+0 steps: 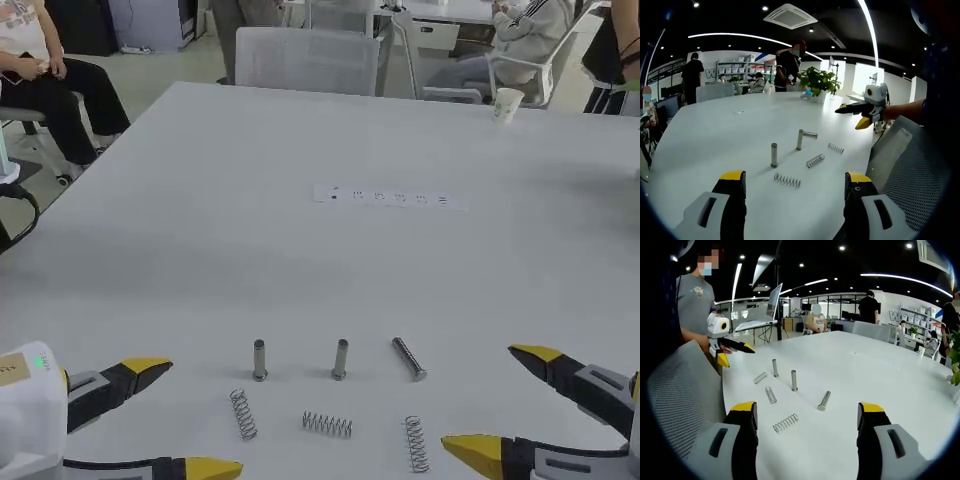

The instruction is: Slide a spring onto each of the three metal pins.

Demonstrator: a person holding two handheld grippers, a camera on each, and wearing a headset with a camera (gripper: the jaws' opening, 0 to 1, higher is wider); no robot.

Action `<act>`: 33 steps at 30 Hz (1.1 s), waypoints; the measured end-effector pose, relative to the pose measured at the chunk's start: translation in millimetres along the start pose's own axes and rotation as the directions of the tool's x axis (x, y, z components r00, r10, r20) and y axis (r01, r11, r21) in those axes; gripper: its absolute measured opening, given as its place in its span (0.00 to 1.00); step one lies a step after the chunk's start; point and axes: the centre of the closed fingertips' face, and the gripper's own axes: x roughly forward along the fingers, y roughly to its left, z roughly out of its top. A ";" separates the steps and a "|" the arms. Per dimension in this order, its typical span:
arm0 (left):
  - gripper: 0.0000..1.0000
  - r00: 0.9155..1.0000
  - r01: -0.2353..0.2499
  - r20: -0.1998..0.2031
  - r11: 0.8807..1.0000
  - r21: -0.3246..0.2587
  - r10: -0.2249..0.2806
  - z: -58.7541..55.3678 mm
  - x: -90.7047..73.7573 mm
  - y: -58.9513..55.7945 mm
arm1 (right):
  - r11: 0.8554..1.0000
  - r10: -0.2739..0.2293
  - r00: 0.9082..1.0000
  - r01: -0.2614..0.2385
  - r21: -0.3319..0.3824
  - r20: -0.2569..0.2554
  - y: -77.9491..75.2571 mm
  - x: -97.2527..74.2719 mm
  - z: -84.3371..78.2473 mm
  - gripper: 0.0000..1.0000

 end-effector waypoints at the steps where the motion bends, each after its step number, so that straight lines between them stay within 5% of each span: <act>1: 0.78 1.000 0.002 0.000 1.000 -0.001 -0.002 0.2 0.2 -0.3 | 1.000 0.000 1.000 0.000 0.003 0.000 -0.2 -0.2 -0.1 0.82; 33: 0.77 1.000 0.006 0.008 1.000 -0.010 -0.006 0.0 2.8 -2.4 | 1.000 -0.006 0.999 0.007 0.017 -0.031 -3.9 0.2 -1.8 0.76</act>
